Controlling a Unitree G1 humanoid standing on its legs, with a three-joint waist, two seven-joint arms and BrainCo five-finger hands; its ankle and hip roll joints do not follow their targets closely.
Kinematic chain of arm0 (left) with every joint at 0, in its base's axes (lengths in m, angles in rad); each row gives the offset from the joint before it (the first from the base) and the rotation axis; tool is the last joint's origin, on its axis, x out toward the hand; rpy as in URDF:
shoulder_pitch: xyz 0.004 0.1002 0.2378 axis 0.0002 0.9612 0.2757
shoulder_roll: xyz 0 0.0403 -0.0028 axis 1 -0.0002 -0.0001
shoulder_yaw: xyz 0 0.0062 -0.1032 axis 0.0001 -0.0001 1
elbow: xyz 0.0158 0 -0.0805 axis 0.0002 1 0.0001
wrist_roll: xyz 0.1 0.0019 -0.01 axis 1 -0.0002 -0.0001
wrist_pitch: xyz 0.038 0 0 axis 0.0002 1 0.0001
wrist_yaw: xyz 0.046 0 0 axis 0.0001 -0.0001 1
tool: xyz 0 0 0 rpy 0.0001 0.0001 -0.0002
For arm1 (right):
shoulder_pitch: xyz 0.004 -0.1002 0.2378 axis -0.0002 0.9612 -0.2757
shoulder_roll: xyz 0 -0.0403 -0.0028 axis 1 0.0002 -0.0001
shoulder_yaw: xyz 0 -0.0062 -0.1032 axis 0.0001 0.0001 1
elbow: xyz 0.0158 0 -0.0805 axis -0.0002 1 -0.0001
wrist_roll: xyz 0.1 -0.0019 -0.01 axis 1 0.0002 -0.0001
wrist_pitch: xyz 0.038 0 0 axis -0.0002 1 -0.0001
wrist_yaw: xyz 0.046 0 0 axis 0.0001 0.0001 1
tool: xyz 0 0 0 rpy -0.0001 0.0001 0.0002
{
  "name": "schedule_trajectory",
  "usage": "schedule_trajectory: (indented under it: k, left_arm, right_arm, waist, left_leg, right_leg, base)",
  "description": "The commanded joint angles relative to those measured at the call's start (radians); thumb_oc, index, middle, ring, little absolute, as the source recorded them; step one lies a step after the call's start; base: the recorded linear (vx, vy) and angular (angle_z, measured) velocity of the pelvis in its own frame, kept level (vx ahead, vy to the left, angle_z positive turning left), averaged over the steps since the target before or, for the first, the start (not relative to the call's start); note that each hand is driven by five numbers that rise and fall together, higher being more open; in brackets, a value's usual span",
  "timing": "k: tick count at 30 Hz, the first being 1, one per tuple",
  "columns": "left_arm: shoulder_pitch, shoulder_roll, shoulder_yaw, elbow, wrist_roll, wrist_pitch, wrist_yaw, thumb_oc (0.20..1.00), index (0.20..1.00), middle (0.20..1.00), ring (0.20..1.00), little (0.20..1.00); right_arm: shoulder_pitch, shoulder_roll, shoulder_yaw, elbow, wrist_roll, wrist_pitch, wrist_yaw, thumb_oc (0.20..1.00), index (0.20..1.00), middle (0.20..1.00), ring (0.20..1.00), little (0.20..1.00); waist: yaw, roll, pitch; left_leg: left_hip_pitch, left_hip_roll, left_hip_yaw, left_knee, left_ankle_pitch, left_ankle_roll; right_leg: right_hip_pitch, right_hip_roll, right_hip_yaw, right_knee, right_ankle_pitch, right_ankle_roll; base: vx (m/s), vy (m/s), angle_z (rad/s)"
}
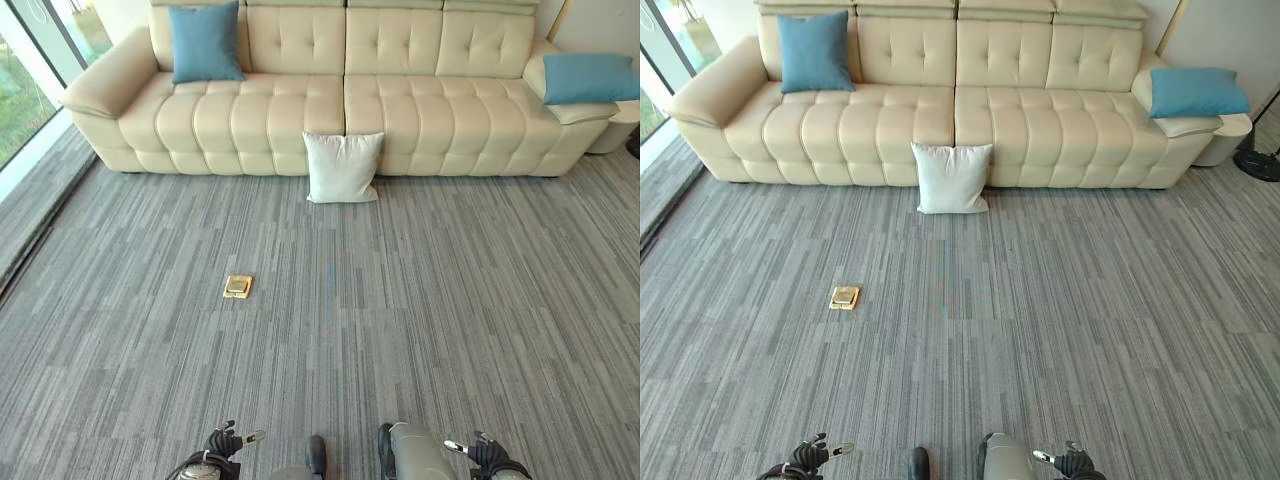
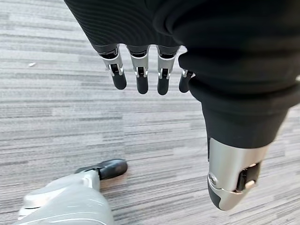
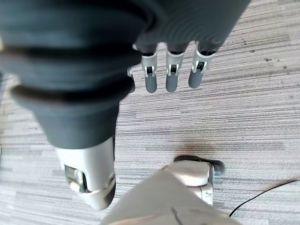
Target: Pick up all the scattered cushions and arrange them neatly on the sofa.
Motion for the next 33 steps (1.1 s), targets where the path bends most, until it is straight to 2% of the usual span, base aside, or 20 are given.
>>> schedule_trajectory:
  k: [1, 4, 5, 6, 10, 11, 12, 13, 15, 16, 18, 20, 21, 22, 24, 25, 26, 27, 30, 33]
  left_arm:
    - [-0.045, 0.019, -0.006, 0.0, 0.058, -0.024, 0.011, 1.0, 1.0, 1.0, 1.0, 1.0]
    - [-0.047, 0.023, 0.005, 0.01, 0.07, -0.033, 0.013, 1.0, 1.0, 1.0, 1.0, 1.0]
    - [-0.049, 0.027, -0.002, 0.011, 0.082, -0.038, 0.01, 1.0, 1.0, 1.0, 1.0, 1.0]
    - [-0.047, 0.018, 0.007, 0.017, 0.068, -0.036, 0.017, 1.0, 1.0, 1.0, 1.0, 1.0]
    - [-0.037, -0.02, -0.007, 0.023, 0.07, -0.037, 0.021, 1.0, 1.0, 1.0, 1.0, 1.0]
    - [-0.034, -0.033, -0.01, 0.023, 0.059, -0.035, 0.021, 1.0, 1.0, 1.0, 1.0, 1.0]
    - [-0.034, -0.034, -0.01, 0.018, 0.051, -0.033, 0.021, 1.0, 1.0, 1.0, 1.0, 1.0]
    - [-0.035, -0.033, -0.01, 0.018, 0.051, -0.033, 0.021, 1.0, 1.0, 1.0, 1.0, 1.0]
    - [-0.047, -0.028, -0.014, -0.016, 0.015, -0.031, 0.02, 1.0, 1.0, 1.0, 1.0, 1.0]
    - [-0.046, -0.024, -0.014, -0.03, 0.011, -0.033, 0.023, 1.0, 1.0, 1.0, 1.0, 1.0]
    - [-0.042, -0.024, -0.016, -0.038, 0.004, -0.035, 0.028, 1.0, 1.0, 1.0, 1.0, 1.0]
    - [-0.037, -0.029, -0.019, -0.031, 0.008, -0.035, 0.031, 1.0, 1.0, 1.0, 1.0, 1.0]
    - [-0.035, -0.028, -0.021, -0.028, 0.015, -0.031, 0.032, 1.0, 1.0, 1.0, 1.0, 1.0]
    - [-0.033, -0.028, -0.022, -0.019, 0.017, -0.029, 0.033, 1.0, 1.0, 1.0, 1.0, 1.0]
    - [-0.033, -0.028, -0.022, -0.019, 0.017, -0.029, 0.033, 1.0, 1.0, 1.0, 1.0, 1.0]
    - [-0.029, -0.02, -0.022, -0.02, 0.007, -0.028, 0.033, 1.0, 1.0, 1.0, 1.0, 1.0]
    - [-0.029, -0.019, -0.021, -0.02, 0.007, -0.028, 0.033, 1.0, 1.0, 1.0, 1.0, 1.0]
    - [-0.022, -0.016, -0.017, -0.018, -0.004, -0.032, 0.034, 1.0, 1.0, 1.0, 1.0, 1.0]
    - [-0.013, -0.015, -0.009, -0.011, -0.01, -0.031, 0.034, 1.0, 1.0, 1.0, 1.0, 1.0]
    - [0.0, -0.017, 0.009, 0.007, -0.006, -0.027, 0.03, 1.0, 1.0, 1.0, 1.0, 1.0]
  right_arm:
    - [-0.024, -0.036, 0.014, -0.019, -0.016, -0.009, -0.007, 1.0, 1.0, 1.0, 1.0, 1.0]
    - [-0.01, -0.043, 0.01, -0.051, -0.044, -0.003, -0.012, 1.0, 1.0, 1.0, 1.0, 1.0]
    - [-0.003, -0.048, 0.007, -0.048, -0.04, -0.008, -0.012, 1.0, 1.0, 1.0, 1.0, 1.0]
    - [0.004, -0.055, 0.007, -0.034, -0.034, -0.007, -0.011, 1.0, 1.0, 1.0, 1.0, 1.0]
    - [-0.002, -0.063, 0.014, -0.019, -0.024, -0.02, -0.008, 1.0, 1.0, 1.0, 1.0, 1.0]
    - [-0.009, -0.056, 0.014, -0.012, -0.012, -0.026, -0.004, 1.0, 1.0, 1.0, 1.0, 1.0]
    - [-0.013, -0.054, 0.015, -0.012, -0.009, -0.028, -0.003, 1.0, 1.0, 1.0, 1.0, 1.0]
    - [-0.013, -0.053, 0.015, -0.012, -0.009, -0.028, -0.003, 1.0, 1.0, 1.0, 1.0, 1.0]
    - [-0.032, -0.057, 0.018, -0.012, -0.001, -0.028, -0.007, 1.0, 1.0, 1.0, 1.0, 1.0]
    - [-0.037, -0.061, 0.014, -0.012, 0.004, -0.027, -0.011, 1.0, 1.0, 1.0, 1.0, 1.0]
    - [-0.04, -0.063, 0.019, -0.009, 0.006, -0.024, -0.011, 1.0, 1.0, 1.0, 1.0, 1.0]
    - [-0.038, -0.059, 0.027, -0.002, 0.006, -0.024, -0.011, 1.0, 1.0, 1.0, 1.0, 1.0]
    - [-0.036, -0.057, 0.029, 0.001, 0.004, -0.025, -0.013, 1.0, 1.0, 1.0, 1.0, 1.0]
    - [-0.037, -0.057, 0.035, 0.008, 0.0, -0.026, -0.017, 1.0, 1.0, 1.0, 1.0, 1.0]
    - [-0.037, -0.057, 0.035, 0.008, 0.0, -0.026, -0.017, 1.0, 1.0, 1.0, 1.0, 1.0]
    - [-0.045, -0.068, 0.049, 0.003, -0.013, -0.028, -0.024, 1.0, 1.0, 1.0, 1.0, 1.0]
    - [-0.045, -0.067, 0.049, 0.003, -0.014, -0.028, -0.024, 1.0, 1.0, 1.0, 1.0, 1.0]
    - [-0.047, -0.074, 0.052, -0.002, -0.023, -0.027, -0.031, 1.0, 1.0, 1.0, 1.0, 1.0]
    - [-0.044, -0.075, 0.049, -0.003, -0.03, -0.021, -0.033, 1.0, 1.0, 1.0, 1.0, 1.0]
    - [-0.034, -0.065, 0.058, -0.003, -0.053, -0.014, -0.018, 1.0, 1.0, 1.0, 1.0, 1.0]
  waist:
    - [-0.033, -0.005, 0.021]
    - [-0.061, -0.017, 0.023]
    - [-0.065, -0.021, 0.011]
    - [-0.074, -0.01, -0.011]
    - [-0.08, 0.029, -0.04]
    - [-0.077, 0.041, -0.04]
    - [-0.072, 0.039, -0.033]
    - [-0.074, 0.037, -0.035]
    - [-0.052, 0.008, 0.004]
    - [-0.04, -0.007, 0.016]
    - [-0.017, -0.026, 0.024]
    - [0.022, -0.041, 0.03]
    - [0.031, -0.044, 0.029]
    - [0.046, -0.038, 0.026]
    - [0.046, -0.041, 0.03]
    - [0.067, -0.016, 0.024]
    - [0.066, -0.018, 0.026]
    - [0.078, -0.018, 0.027]
    - [0.082, -0.027, 0.023]
    - [0.091, -0.02, -0.009]
  left_leg:
    - [0.182, -0.032, -0.04, -0.007, -0.209, -0.088]
    - [0.24, -0.028, -0.044, -0.007, -0.257, -0.113]
    - [0.253, -0.03, -0.054, -0.007, -0.278, -0.114]
    - [0.274, -0.01, -0.063, -0.007, -0.275, -0.121]
    - [0.253, 0.034, -0.065, 0.092, -0.136, -0.17]
    - [0.21, 0.05, -0.05, 0.222, -0.035, -0.217]
    - [0.172, 0.045, -0.05, 0.314, 0.017, -0.237]
    - [0.168, 0.042, -0.052, 0.313, 0.019, -0.236]
    - [0.045, 0.008, -0.043, 0.612, 0.11, -0.264]
    - [0.006, 0.0, -0.028, 0.696, 0.1, -0.255]
    - [-0.064, 0.011, 0.016, 0.745, 0.049, -0.216]
    - [-0.183, 0.03, 0.06, 0.66, -0.039, -0.174]
    - [-0.205, 0.035, 0.063, 0.594, -0.048, -0.168]
    - [-0.236, 0.053, 0.051, 0.404, -0.051, -0.161]
    - [-0.227, 0.05, 0.052, 0.397, -0.049, -0.161]
    - [-0.238, 0.102, -0.003, 0.108, 0.069, -0.188]
    - [-0.231, 0.1, -0.002, 0.102, 0.071, -0.188]
    - [-0.277, 0.13, -0.007, 0.002, 0.093, -0.205]
    - [-0.309, 0.147, 0.025, -0.007, 0.085, -0.215]
    - [-0.298, 0.172, 0.058, -0.007, 0.129, -0.222]
  right_leg:
    - [0.02, -0.01, -0.042, -0.16, 0.079, 0.021]
    - [-0.013, -0.012, -0.114, -0.353, 0.149, 0.052]
    - [0.004, -0.012, -0.111, -0.387, 0.15, 0.05]
    - [0.024, 0.001, -0.106, -0.364, 0.173, 0.023]
    - [0.062, 0.047, -0.1, -0.341, 0.14, -0.02]
    - [0.12, 0.067, -0.101, -0.35, 0.1, -0.048]
    - [0.15, 0.07, -0.097, -0.356, 0.083, -0.062]
    - [0.147, 0.066, -0.098, -0.355, 0.084, -0.061]
    - [0.212, 0.048, -0.069, -0.346, 0.038, -0.097]
    - [0.23, 0.038, -0.053, -0.343, 0.028, -0.105]
    - [0.272, 0.027, -0.027, -0.339, -0.003, -0.114]
    - [0.349, 0.024, 0.001, -0.357, -0.038, -0.11]
    - [0.364, 0.02, 0.005, -0.36, -0.05, -0.105]
    - [0.389, 0.022, 0.004, -0.366, -0.073, -0.094]
    - [0.396, 0.019, 0.004, -0.367, -0.075, -0.093]
    - [0.443, 0.037, 0.003, -0.374, -0.108, -0.08]
    - [0.447, 0.035, 0.003, -0.374, -0.109, -0.08]
    - [0.481, 0.029, 0.007, -0.374, -0.134, -0.072]
    - [0.517, 0.01, 0.019, -0.375, -0.145, -0.058]
    - [0.553, -0.008, 0.047, -0.367, -0.158, -0.036]
  base:
    - [0.3, -0.086, 0.22]
    - [0.48, -0.158, 0.22]
    - [0.72, -0.268, 0.55]
    - [0.64, -0.252, 0.57]
    - [0.45, -0.21, 0.19]
    - [0.42, -0.242, 0.12]
    - [0.3, -0.184, -0.1]
    - [0.19, -0.126, -0.27]
    - [0.32, -0.193, -0.55]
    - [0.39, -0.197, -0.31]
    - [0.42, -0.132, -0.32]
    - [0.5, -0.051, -0.29]
    - [0.49, 0.068, -0.02]
    - [0.35, 0.072, -0.16]
    - [0.32, 0.092, -0.39]
    - [0.4, 0.128, -0.42]
    - [0.64, 0.226, -0.52]
    - [0.38, 0.16, -0.27]
    - [0.36, 0.192, -0.17]
    - [0.38, 0.263, -0.27]
